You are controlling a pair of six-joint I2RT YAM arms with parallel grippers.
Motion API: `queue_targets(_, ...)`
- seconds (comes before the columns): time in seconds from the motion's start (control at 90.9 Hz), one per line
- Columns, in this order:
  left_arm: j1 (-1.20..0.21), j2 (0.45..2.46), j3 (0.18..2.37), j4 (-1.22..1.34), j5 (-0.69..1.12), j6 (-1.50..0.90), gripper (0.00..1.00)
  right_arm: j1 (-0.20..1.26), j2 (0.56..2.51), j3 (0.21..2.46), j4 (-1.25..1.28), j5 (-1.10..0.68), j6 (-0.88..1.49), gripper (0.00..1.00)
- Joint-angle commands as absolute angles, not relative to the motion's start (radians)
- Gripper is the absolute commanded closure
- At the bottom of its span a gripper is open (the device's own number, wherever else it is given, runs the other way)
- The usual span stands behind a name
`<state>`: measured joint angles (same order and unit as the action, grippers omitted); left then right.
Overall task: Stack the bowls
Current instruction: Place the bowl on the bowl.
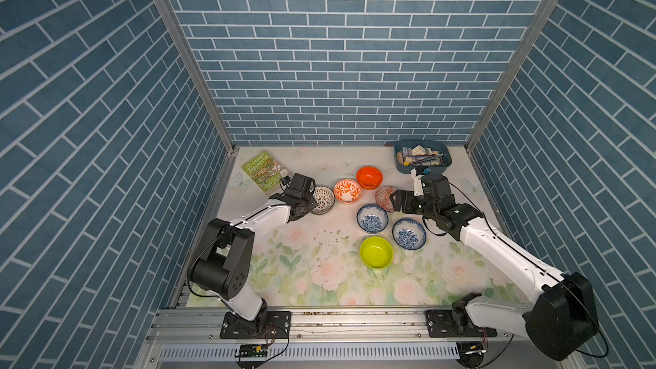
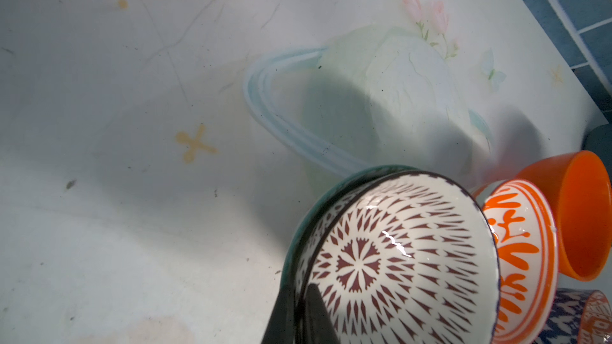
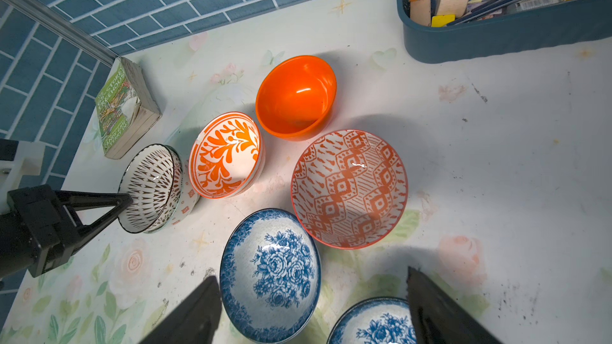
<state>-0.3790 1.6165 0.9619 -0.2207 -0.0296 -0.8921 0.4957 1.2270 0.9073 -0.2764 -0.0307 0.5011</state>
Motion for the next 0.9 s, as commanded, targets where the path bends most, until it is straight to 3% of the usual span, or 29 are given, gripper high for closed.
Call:
queue_targets(0.0,-0.387,1.591,0.950,-0.184,0.019,-0.910,0.94,0.499,1.235,0.918,-0.275,-0.031,0.516,0.10)
queue_targets(0.275,-0.384,1.601,0.956,-0.179,0.019,-0.925,0.94,0.499,1.235,0.924,-0.281,-0.031,0.514,0.11)
queue_targets(0.528,-0.385,1.619,0.976,-0.195,-0.001,-0.925,0.75,0.499,1.236,0.931,-0.286,-0.028,0.511,0.10)
queue_targets(0.781,-0.385,1.616,1.005,-0.216,-0.004,-0.923,0.69,0.496,1.254,0.949,-0.288,-0.046,0.518,0.10)
queue_targets(0.891,-0.384,1.596,1.007,-0.238,-0.019,-0.923,0.60,0.483,1.260,0.956,-0.292,-0.062,0.531,0.10)
